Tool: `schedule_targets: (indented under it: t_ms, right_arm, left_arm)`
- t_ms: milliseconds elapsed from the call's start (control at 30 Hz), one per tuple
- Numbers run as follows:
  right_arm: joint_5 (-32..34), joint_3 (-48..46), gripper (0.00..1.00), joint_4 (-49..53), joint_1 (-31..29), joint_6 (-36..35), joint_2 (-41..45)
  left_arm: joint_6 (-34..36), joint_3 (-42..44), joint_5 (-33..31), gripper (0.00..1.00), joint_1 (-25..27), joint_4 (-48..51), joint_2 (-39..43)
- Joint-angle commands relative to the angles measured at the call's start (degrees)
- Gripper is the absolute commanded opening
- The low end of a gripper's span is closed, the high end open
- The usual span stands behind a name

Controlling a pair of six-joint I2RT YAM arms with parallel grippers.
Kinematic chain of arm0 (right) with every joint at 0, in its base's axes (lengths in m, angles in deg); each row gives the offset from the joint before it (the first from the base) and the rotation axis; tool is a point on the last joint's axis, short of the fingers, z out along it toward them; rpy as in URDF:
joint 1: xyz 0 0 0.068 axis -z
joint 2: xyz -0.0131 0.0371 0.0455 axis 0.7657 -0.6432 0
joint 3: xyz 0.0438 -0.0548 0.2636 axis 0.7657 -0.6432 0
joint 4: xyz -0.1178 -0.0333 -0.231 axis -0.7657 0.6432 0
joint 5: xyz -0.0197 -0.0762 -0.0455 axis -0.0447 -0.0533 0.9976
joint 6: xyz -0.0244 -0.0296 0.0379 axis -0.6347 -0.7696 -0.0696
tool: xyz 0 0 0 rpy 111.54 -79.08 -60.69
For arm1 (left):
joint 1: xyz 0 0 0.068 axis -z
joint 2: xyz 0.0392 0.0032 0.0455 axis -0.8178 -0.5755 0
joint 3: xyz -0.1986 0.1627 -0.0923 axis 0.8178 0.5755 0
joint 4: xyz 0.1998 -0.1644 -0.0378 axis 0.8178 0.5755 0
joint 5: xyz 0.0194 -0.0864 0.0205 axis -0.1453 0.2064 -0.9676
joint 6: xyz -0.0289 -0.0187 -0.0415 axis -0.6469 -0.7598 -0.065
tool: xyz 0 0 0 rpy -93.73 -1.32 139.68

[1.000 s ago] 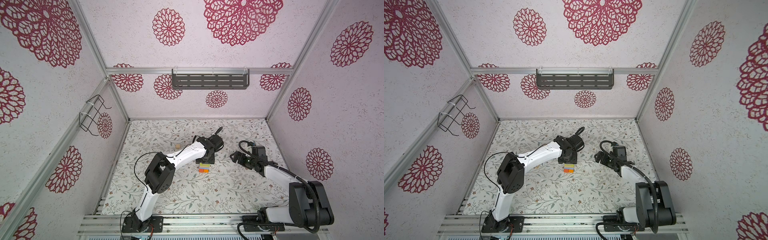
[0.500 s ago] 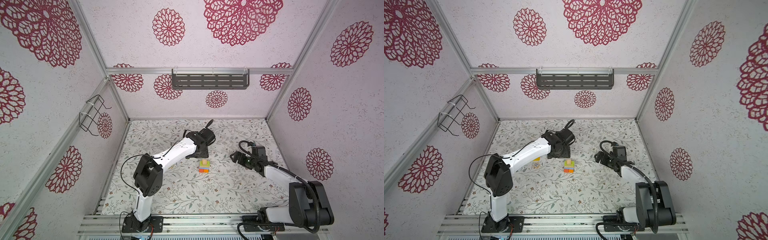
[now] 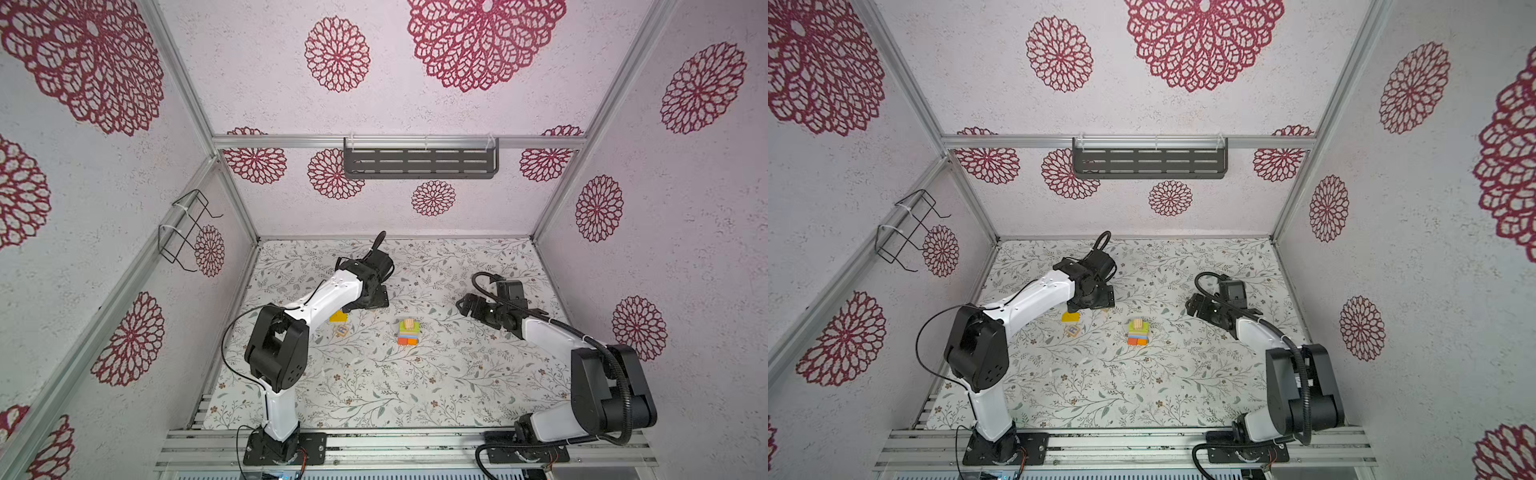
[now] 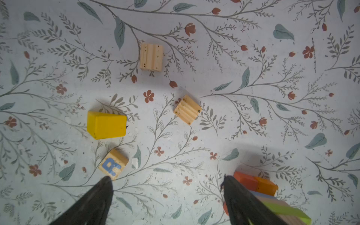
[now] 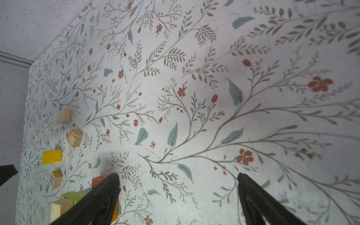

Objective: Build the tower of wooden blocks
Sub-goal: 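Open the left gripper and draw back from the stack, then move the left gripper to another plain wooden cube and grasp it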

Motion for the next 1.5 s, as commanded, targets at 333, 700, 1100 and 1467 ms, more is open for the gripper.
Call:
schedule_targets:
  t_ms: [333,700,1100,1467]
  right_arm:
    - [-0.7,6.7,0.97,1.0,-1.8,-0.5,-4.7]
    - [-0.7,6.5,0.97,0.3,-2.0,-0.8,-6.3]
    - [-0.9,6.5,0.97,-0.2,-2.0,-1.0,-6.8]
    - [-0.9,6.5,0.97,-0.2,-2.0,-1.1,-7.0]
  left_arm:
    - [8.3,1.0,7.7,0.76,-3.5,-11.7,-7.5]
    - [10.3,-0.3,7.9,0.64,-4.2,-13.4,-12.0]
    - [11.1,-3.5,5.8,0.56,-4.4,-12.2,-16.1]
    - [11.0,-4.9,6.2,0.38,-4.5,-11.5,-16.8]
